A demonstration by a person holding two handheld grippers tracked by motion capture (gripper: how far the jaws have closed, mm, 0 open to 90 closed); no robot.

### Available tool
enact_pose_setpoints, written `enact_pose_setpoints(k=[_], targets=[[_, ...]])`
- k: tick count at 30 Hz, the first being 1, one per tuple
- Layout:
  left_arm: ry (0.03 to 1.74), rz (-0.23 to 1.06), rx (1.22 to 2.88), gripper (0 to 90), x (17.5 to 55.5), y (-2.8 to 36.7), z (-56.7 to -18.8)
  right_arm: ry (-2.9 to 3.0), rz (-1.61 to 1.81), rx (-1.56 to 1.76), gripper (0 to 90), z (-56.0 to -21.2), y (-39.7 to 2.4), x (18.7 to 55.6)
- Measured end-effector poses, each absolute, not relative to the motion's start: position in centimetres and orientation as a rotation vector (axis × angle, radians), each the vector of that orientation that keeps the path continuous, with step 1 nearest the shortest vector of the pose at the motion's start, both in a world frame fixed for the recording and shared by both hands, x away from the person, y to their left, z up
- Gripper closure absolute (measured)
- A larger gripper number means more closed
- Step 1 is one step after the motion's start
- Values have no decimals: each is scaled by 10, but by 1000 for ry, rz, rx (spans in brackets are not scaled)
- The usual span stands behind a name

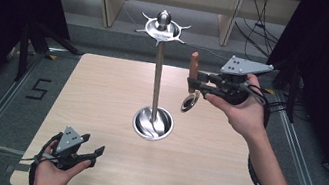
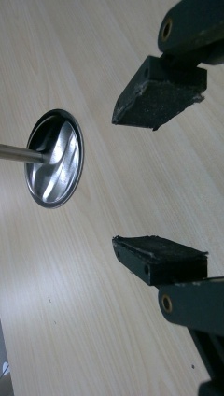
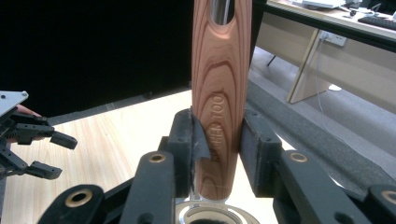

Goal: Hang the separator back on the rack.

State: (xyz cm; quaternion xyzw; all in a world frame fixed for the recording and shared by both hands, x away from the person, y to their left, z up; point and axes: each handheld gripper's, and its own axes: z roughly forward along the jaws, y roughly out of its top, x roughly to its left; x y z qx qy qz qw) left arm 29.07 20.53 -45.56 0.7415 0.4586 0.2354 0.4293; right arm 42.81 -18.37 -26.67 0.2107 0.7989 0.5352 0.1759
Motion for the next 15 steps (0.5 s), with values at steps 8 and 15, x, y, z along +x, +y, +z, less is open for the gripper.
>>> enact_pose_setpoints(k=[8,15], targets=[[1136,596,1873,337,291,205,-455,2238,1523,576,685,-262,-183,432],[1149,587,1869,336,291,205,-456,2248,1524,567,685,-255,-181,435]])
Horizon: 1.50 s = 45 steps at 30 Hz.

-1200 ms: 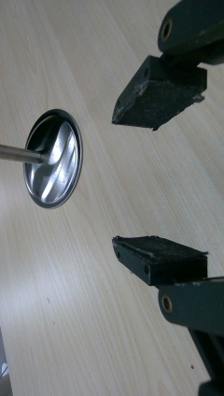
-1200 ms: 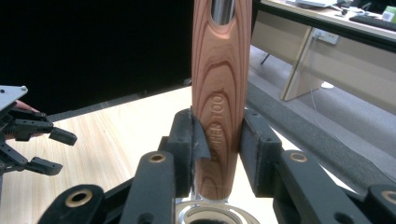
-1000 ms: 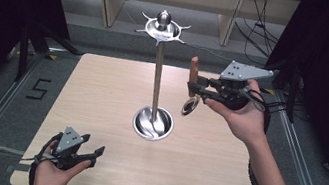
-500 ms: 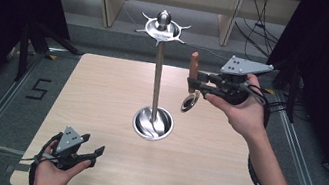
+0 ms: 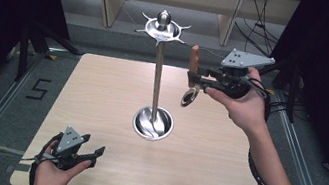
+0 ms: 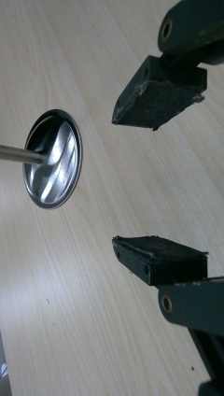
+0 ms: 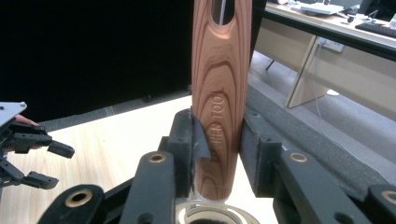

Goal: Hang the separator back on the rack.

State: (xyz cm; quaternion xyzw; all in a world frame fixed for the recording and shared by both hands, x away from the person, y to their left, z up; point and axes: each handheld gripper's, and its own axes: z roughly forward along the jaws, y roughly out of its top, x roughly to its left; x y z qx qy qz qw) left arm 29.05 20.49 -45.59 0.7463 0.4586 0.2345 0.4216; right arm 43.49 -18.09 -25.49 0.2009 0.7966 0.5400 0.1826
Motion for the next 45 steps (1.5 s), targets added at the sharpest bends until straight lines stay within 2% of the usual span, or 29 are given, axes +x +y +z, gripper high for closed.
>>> enact_pose_setpoints(k=[45], targets=[[1138,579,1875,335,291,205,-457,2305,1498,536,685,-244,-166,449]])
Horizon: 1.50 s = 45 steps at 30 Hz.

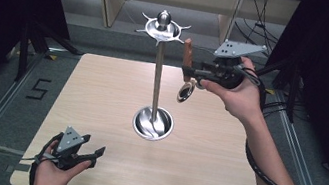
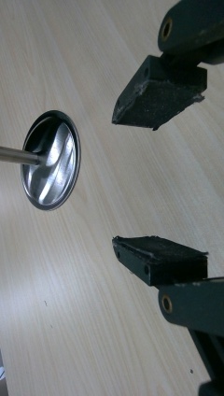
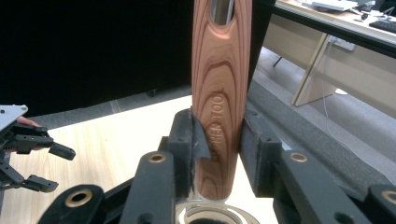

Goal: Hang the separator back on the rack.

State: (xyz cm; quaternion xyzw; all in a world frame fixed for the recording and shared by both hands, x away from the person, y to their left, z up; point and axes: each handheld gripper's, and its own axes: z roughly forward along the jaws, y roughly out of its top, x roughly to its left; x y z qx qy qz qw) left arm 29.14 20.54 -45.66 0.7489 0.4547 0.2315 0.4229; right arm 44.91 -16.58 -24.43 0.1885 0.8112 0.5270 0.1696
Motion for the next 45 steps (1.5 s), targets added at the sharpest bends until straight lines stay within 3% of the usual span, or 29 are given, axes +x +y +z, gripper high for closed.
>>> enact_pose_setpoints(k=[39,45], targets=[[1138,579,1873,334,291,206,-456,2314,1482,556,683,-248,-145,462],[1137,582,1878,334,291,206,-456,2304,1476,556,651,-247,-143,459]])
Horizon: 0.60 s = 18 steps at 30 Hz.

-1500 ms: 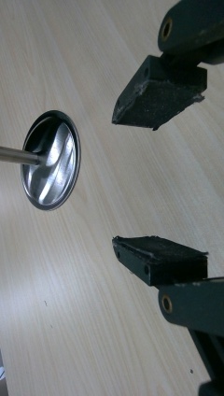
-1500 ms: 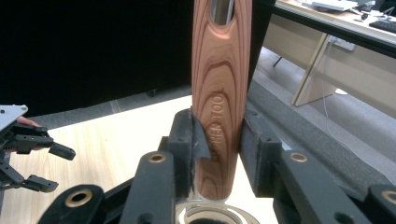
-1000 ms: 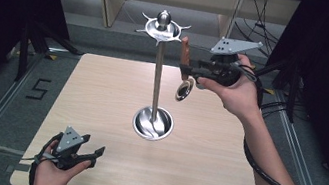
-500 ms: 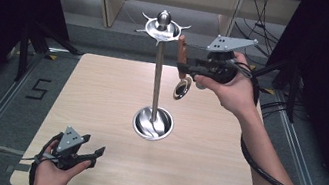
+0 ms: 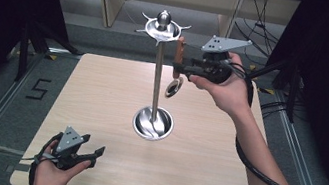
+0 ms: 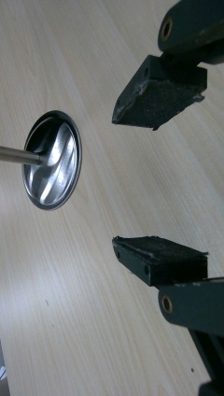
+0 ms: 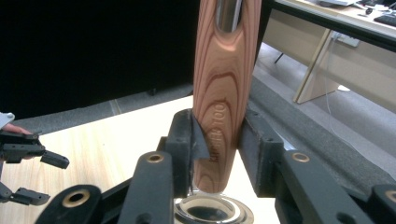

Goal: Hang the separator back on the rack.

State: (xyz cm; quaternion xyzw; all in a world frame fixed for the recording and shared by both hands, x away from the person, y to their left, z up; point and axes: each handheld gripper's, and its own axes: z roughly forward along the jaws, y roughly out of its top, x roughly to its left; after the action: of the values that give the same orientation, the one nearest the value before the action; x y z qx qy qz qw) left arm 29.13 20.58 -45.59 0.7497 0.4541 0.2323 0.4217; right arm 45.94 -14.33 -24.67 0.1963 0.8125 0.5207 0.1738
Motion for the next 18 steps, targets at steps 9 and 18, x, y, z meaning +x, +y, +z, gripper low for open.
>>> enact_pose_setpoints(k=[9,18], targets=[[1145,582,1868,334,291,204,-456,2253,1461,608,503,-245,-151,447],[1144,590,1860,335,291,205,-456,2228,1476,614,464,-254,-170,431]])
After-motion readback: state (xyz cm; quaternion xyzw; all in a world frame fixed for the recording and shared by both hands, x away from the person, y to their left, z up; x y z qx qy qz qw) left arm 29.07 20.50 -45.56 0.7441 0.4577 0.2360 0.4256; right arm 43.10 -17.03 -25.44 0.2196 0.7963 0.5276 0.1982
